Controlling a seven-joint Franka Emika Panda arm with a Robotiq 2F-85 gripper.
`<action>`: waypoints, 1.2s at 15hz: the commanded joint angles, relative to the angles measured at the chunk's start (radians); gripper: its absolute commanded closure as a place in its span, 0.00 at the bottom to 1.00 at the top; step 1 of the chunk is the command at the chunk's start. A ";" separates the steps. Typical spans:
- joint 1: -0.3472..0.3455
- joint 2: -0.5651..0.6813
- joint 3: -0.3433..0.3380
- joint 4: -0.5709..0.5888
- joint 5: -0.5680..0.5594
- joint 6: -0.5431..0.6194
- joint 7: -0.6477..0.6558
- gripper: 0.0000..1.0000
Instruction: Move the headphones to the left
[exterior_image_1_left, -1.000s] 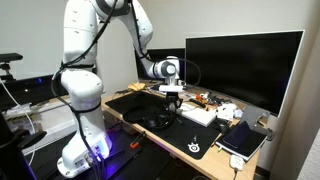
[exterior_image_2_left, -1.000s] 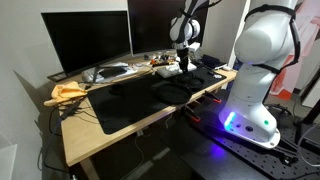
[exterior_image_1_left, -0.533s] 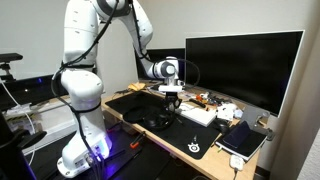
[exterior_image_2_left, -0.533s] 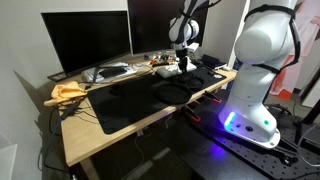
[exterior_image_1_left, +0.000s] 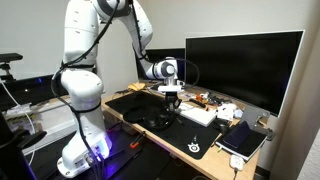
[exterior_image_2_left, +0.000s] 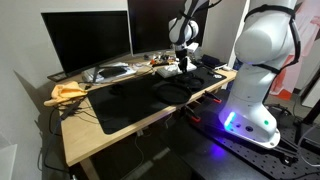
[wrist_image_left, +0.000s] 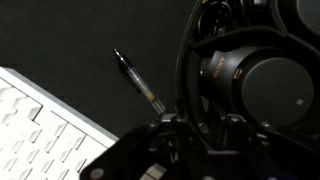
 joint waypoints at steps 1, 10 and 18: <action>0.002 0.011 0.003 0.003 -0.040 0.005 0.047 0.73; 0.006 -0.030 0.013 -0.024 -0.054 0.000 0.032 0.95; 0.011 -0.188 0.018 -0.107 -0.046 -0.027 0.016 0.97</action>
